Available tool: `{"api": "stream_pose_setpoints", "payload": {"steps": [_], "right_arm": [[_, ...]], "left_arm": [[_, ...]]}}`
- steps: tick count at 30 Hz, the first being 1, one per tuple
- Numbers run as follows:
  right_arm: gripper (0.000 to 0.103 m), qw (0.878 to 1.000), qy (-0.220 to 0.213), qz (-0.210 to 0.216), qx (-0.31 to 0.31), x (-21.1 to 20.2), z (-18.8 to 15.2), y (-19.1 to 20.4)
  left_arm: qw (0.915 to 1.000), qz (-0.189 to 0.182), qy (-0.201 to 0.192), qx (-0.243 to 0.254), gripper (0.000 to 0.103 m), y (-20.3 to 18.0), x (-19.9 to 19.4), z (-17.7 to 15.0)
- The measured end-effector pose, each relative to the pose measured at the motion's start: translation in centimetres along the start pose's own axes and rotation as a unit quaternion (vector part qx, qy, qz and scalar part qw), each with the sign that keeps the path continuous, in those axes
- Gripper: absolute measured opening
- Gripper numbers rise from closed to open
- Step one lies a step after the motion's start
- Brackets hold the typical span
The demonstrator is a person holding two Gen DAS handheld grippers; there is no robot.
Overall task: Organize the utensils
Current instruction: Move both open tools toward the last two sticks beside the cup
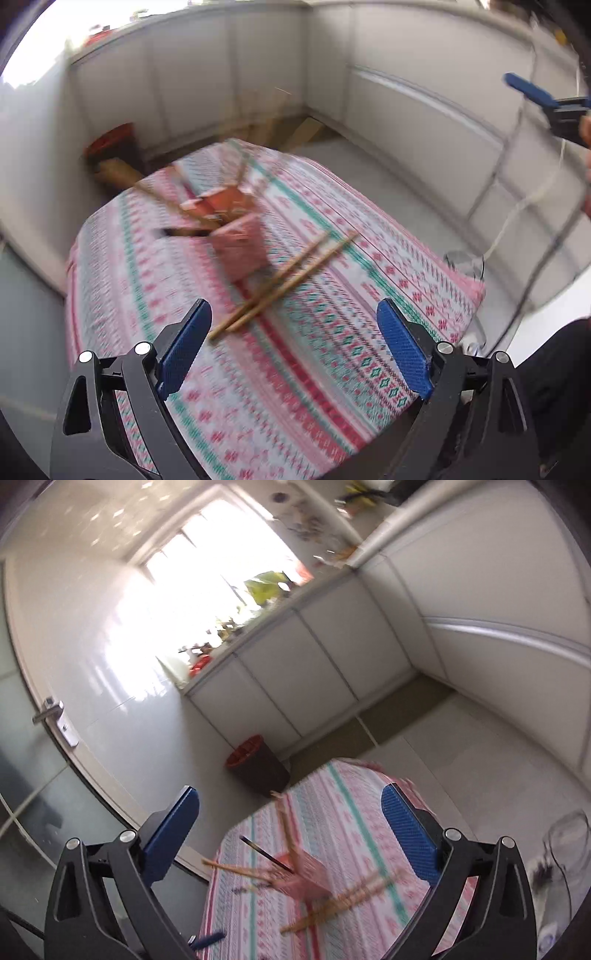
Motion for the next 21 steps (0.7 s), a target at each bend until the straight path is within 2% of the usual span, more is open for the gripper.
{"api": "stream_pose_setpoints", "payload": {"steps": [3, 5, 9, 13, 15, 17, 20, 21], "right_arm": [[0.096, 0.998, -0.001, -0.038, 0.04, -1.6, -0.2, -5.8], [0.096, 0.996, 0.02, -0.06, 0.064, -1.2, -0.4, -8.5], [0.096, 0.987, 0.039, -0.052, 0.144, -0.5, -0.6, -10.9], [0.096, 0.975, 0.084, -0.06, 0.199, 0.2, -2.5, -12.7], [0.096, 0.968, 0.102, -0.067, 0.218, 0.6, -3.3, -13.4], [0.096, 0.964, 0.114, -0.081, 0.226, 0.8, -3.9, -14.1], [0.096, 0.957, 0.124, -0.08, 0.249, 1.0, -4.4, -14.8], [0.096, 0.954, 0.128, -0.077, 0.258, 1.1, -4.5, -15.0]], "left_arm": [[0.9986, -0.014, 0.019, 0.047, 0.087, -3.4, 3.6, 0.6], [0.9944, -0.018, 0.047, 0.093, 0.087, -5.4, 6.8, 0.8], [0.9843, -0.017, 0.091, 0.15, 0.087, -7.5, 11.9, 1.5], [0.9689, -0.013, 0.138, 0.205, 0.085, -8.2, 16.6, 1.8], [0.9617, -0.022, 0.158, 0.223, 0.082, -8.6, 18.6, 2.0], [0.9542, -0.021, 0.175, 0.242, 0.072, -8.7, 20.1, 2.2], [0.9438, -0.011, 0.211, 0.254, 0.068, -8.0, 22.2, 2.0], [0.943, -0.019, 0.222, 0.248, 0.069, -7.8, 22.7, 2.0]]}}
Point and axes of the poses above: each gripper's, at about its wrist camera, not at the fingertips, and x roughly the way its jaws point, y to its left, z to its top, the point moved 10 cm from there along x, roughly the way its jaws point, and after that the axes turned 7 degrees about -y, right-handed, at the moved point
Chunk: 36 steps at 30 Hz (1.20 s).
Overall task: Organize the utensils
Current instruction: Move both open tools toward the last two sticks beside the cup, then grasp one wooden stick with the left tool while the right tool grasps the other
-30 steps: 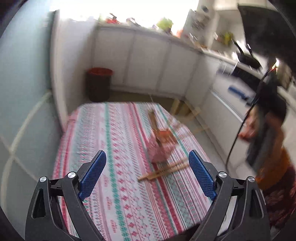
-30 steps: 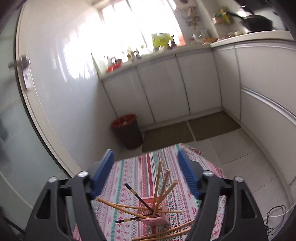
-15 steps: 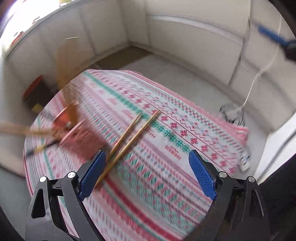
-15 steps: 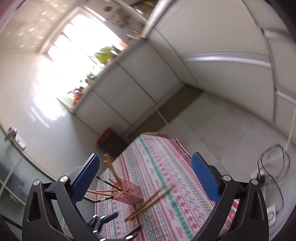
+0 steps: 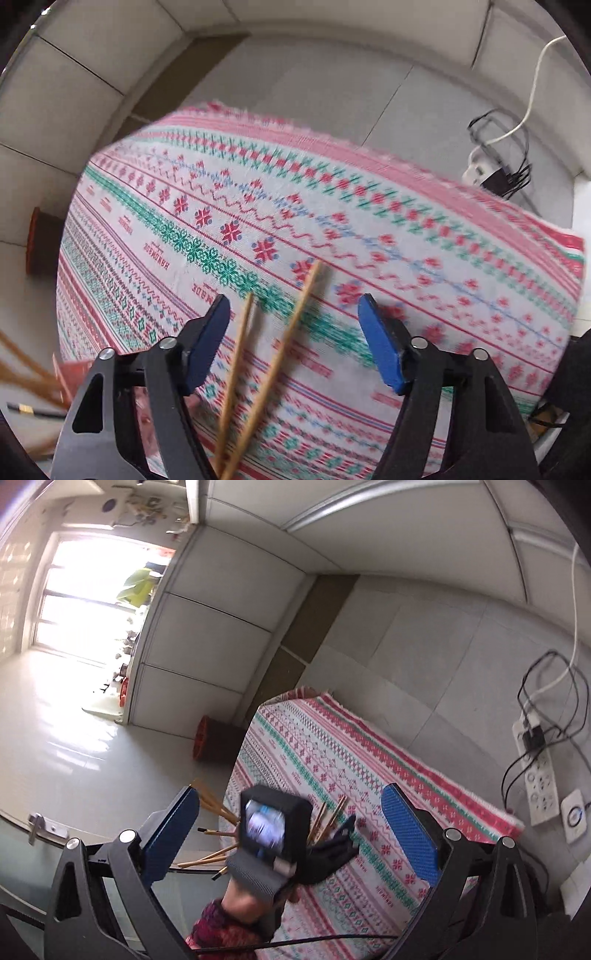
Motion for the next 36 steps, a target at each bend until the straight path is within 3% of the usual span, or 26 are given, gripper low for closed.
{"api": "stream_pose_setpoints", "payload": {"steps": [3, 5, 7, 9, 10, 14, 19, 23, 27, 31, 33, 36], "right_arm": [[0.096, 1.0, 0.007, -0.007, 0.015, 0.3, 0.2, -1.1], [0.096, 1.0, 0.008, -0.017, 0.014, 0.6, 0.2, -1.5], [0.096, 1.0, 0.012, -0.025, 0.016, 0.9, 0.1, -1.9], [0.096, 0.999, 0.021, -0.034, 0.022, 1.5, 0.0, -2.6], [0.096, 0.998, 0.026, -0.041, 0.026, 1.9, 0.0, -3.1], [0.096, 0.994, 0.045, -0.09, 0.04, 4.2, -1.1, -5.5], [0.096, 0.988, 0.095, -0.117, 0.032, 8.1, -4.8, -6.5], [0.096, 0.983, 0.127, -0.13, -0.006, 10.1, -8.4, -6.0], [0.096, 0.977, 0.165, -0.131, -0.043, 11.5, -12.1, -5.3], [0.095, 0.962, 0.191, -0.174, -0.083, 10.9, -14.4, -6.4], [0.095, 0.957, 0.189, -0.202, -0.084, 10.6, -15.0, -7.8], [0.092, 0.951, 0.216, -0.211, -0.059, 11.5, -16.9, -8.8]], "left_arm": [[0.997, -0.057, 0.034, -0.039, 0.066, 0.7, 0.4, -0.1], [0.9918, -0.094, 0.044, -0.074, 0.054, 0.7, 0.4, -0.4], [0.9921, -0.091, 0.036, -0.078, 0.045, 0.3, -0.2, -0.8], [0.9909, -0.095, 0.026, -0.092, 0.026, -0.4, -0.9, -1.5], [0.9908, -0.09, 0.02, -0.099, 0.024, -0.9, -1.3, -2.2], [0.9931, -0.04, -0.025, -0.107, 0.005, -2.8, -3.3, -6.2], [0.9695, -0.059, -0.101, -0.216, 0.004, -0.9, -7.7, -10.6], [0.9578, -0.048, -0.103, -0.264, 0.004, 2.2, -8.5, -14.7], [0.9367, -0.057, -0.102, -0.33, 0.004, 4.4, -8.0, -17.5], [0.9315, -0.054, -0.132, -0.334, 0.004, 5.4, -11.2, -18.4], [0.9259, -0.053, -0.162, -0.337, 0.004, 6.5, -13.7, -17.7], [0.9137, -0.045, -0.216, -0.341, 0.004, 7.4, -18.3, -16.9]]}}
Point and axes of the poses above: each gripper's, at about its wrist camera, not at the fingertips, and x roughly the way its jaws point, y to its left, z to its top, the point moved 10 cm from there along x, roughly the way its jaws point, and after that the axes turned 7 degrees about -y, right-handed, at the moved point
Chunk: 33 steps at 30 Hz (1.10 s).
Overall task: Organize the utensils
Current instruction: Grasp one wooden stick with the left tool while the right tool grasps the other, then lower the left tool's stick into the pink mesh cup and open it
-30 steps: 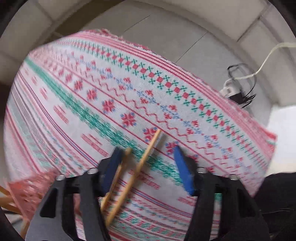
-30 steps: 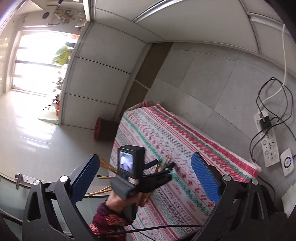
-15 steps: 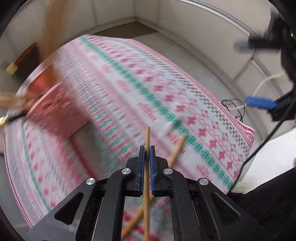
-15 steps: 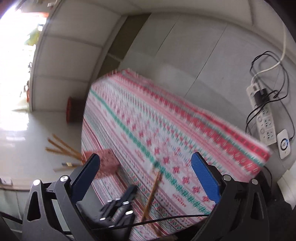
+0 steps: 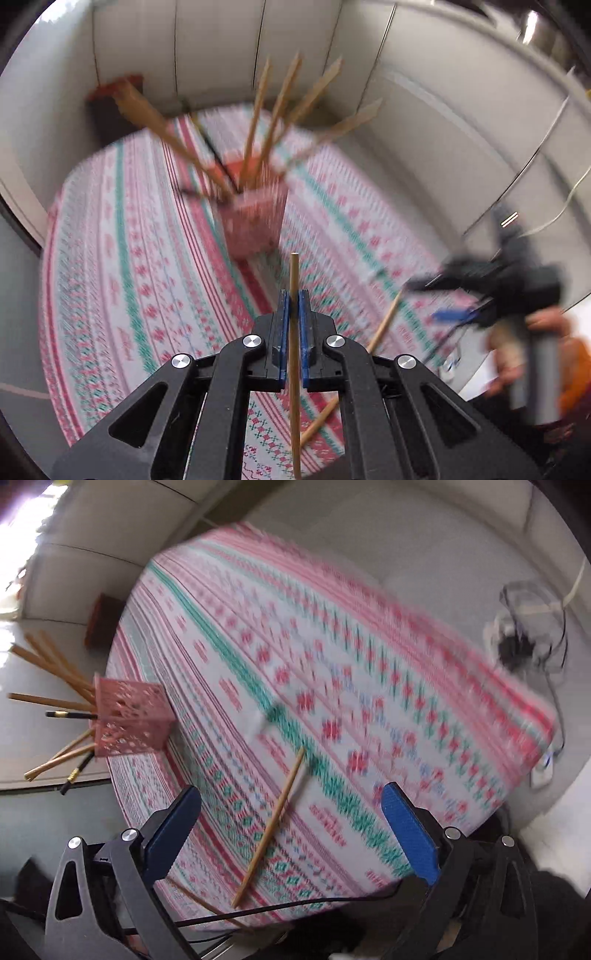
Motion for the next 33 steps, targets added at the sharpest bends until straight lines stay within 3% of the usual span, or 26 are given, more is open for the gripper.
{"api": "stream_pose_setpoints", "payload": {"steps": [4, 5, 6, 7, 9, 12, 15, 20, 25, 33], "right_arm": [[0.084, 0.999, 0.006, -0.053, -0.011, 2.9, -1.4, 0.0], [0.081, 0.998, -0.014, -0.066, -0.02, 2.9, -1.3, 0.2], [0.07, 0.994, -0.032, -0.095, -0.044, 3.1, -1.4, 0.8], [0.066, 0.991, -0.043, -0.116, -0.057, 3.2, -1.5, 1.1], [0.018, 0.984, -0.064, -0.14, -0.085, 3.8, -1.5, 1.9], [0.009, 0.987, -0.078, -0.123, -0.069, 4.5, -1.0, 2.4], [0.006, 0.992, -0.078, -0.087, -0.053, 4.4, -0.5, 2.8], [0.006, 0.986, -0.139, -0.043, -0.08, -1.5, 0.8, 3.7], [0.006, 0.962, -0.221, 0.01, -0.159, -11.1, 0.0, 6.6], [0.006, 0.917, -0.33, 0.096, -0.204, -24.8, 0.5, 12.4]], "left_arm": [[0.9984, -0.005, -0.057, -0.001, 0.004, -0.5, -5.0, 1.8], [0.9977, -0.001, -0.067, 0.002, 0.004, -0.3, -5.9, 2.0], [0.997, 0.004, -0.077, 0.004, 0.004, -0.2, -6.6, 2.2], [0.9966, 0.006, -0.083, 0.003, 0.004, -0.1, -7.0, 2.5], [0.9953, 0.008, -0.097, -0.004, 0.004, 0.5, -7.9, 3.1], [0.9941, 0.013, -0.107, -0.012, 0.004, 1.3, -9.0, 3.5], [0.9924, 0.016, -0.121, -0.013, 0.004, 1.5, -10.8, 3.7], [0.9864, 0.025, -0.16, -0.028, 0.004, 2.3, -14.2, 4.1], [0.9805, 0.034, -0.187, -0.049, 0.004, 2.7, -16.8, 3.9], [0.9695, 0.044, -0.234, -0.058, 0.004, 1.7, -20.2, 6.9]]}}
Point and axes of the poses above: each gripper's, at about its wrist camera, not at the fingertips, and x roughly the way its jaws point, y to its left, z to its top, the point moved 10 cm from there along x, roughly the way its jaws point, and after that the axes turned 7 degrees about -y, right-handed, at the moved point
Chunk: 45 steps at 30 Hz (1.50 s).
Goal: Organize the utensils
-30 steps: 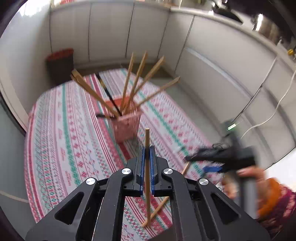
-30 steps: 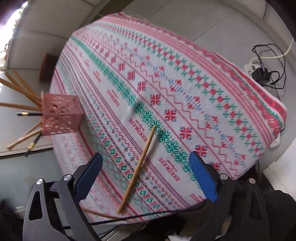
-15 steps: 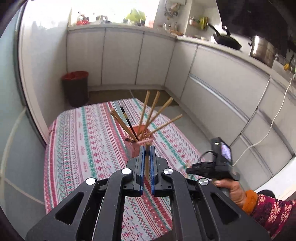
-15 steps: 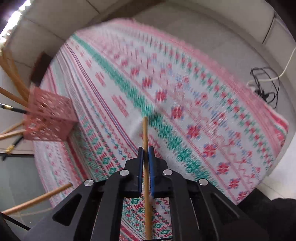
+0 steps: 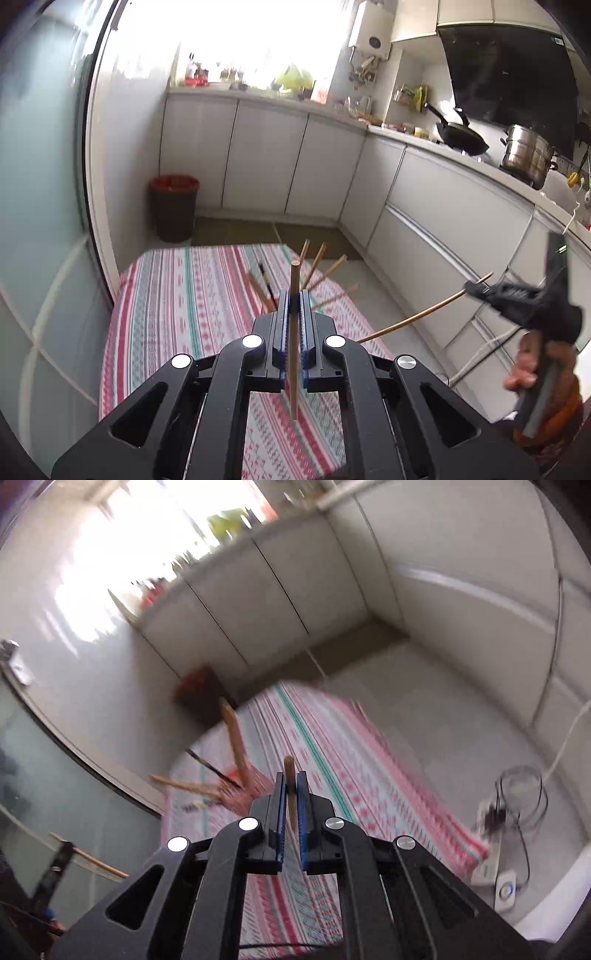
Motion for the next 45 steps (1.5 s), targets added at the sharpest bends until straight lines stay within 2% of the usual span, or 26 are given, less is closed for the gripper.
{"api": "stream_pose_setpoints", "payload": {"steps": [4, 8, 11, 14, 18, 20, 21, 22, 23, 26, 29, 31, 37, 41, 43, 45], "right_arm": [[0.006, 0.998, -0.04, 0.051, -0.005, -2.8, 5.5, 3.4], [0.006, 0.994, -0.072, 0.081, -0.024, -3.9, 9.5, 6.4], [0.006, 0.992, -0.084, 0.09, -0.042, -3.3, 11.1, 7.9], [0.006, 0.991, -0.084, 0.09, -0.06, -2.0, 11.8, 9.1], [0.006, 0.991, -0.059, 0.091, -0.073, 1.6, 11.2, 9.8], [0.006, 0.992, -0.047, 0.088, -0.079, 3.1, 10.6, 9.8], [0.006, 0.992, -0.04, 0.085, -0.082, 4.2, 10.1, 9.8], [0.006, 0.993, -0.034, 0.084, -0.082, 5.0, 9.7, 9.7], [0.006, 0.993, -0.026, 0.084, -0.082, 5.8, 9.3, 9.6], [0.006, 0.993, -0.016, 0.087, -0.079, 7.1, 8.7, 9.9], [0.006, 0.993, -0.019, 0.082, -0.084, 8.1, 8.3, 10.3], [0.006, 0.992, -0.021, 0.076, -0.093, 8.6, 8.1, 10.7], [0.006, 0.991, -0.027, 0.058, -0.116, 10.2, 7.3, 11.9], [0.006, 0.992, -0.021, 0.069, -0.107, 10.6, 7.1, 12.3], [0.006, 0.992, -0.021, 0.075, -0.102, 10.4, 7.3, 12.4], [0.006, 0.991, -0.02, 0.086, -0.096, 9.9, 7.6, 12.6]], "left_arm": [[0.9995, 0.005, -0.029, 0.015, 0.004, -1.5, 0.8, 3.8], [0.9981, 0.017, -0.054, 0.026, 0.004, -2.6, 3.3, 7.4], [0.9977, 0.024, -0.06, 0.02, 0.004, -2.6, 6.0, 8.5], [0.998, 0.035, -0.052, 0.016, 0.004, -2.1, 9.0, 8.3], [0.9984, 0.052, -0.025, 0.006, 0.005, -0.6, 12.9, 6.4], [0.9987, 0.049, 0.007, -0.012, 0.008, 0.3, 15.4, 4.3], [0.9985, 0.049, 0.019, -0.018, 0.01, 0.6, 16.0, 3.6], [0.9979, 0.053, 0.024, -0.028, 0.018, 1.2, 16.3, 2.7], [0.9977, 0.056, 0.023, -0.03, 0.023, 1.7, 16.1, 2.6], [0.9974, 0.06, -0.015, -0.037, 0.027, 2.3, 13.8, 4.7], [0.9953, 0.071, -0.049, -0.043, 0.048, 2.6, 11.5, 6.6], [0.9942, 0.075, -0.062, -0.046, 0.055, 2.7, 10.7, 7.1], [0.9939, 0.077, -0.058, -0.052, 0.056, 3.2, 10.2, 7.4], [0.9924, 0.09, -0.055, -0.063, 0.057, 4.8, 10.4, 8.1], [0.9897, 0.105, -0.033, -0.092, 0.062, 7.2, 11.2, 7.7], [0.9828, 0.12, 0.004, -0.14, 0.065, 10.7, 12.6, 6.0]]}}
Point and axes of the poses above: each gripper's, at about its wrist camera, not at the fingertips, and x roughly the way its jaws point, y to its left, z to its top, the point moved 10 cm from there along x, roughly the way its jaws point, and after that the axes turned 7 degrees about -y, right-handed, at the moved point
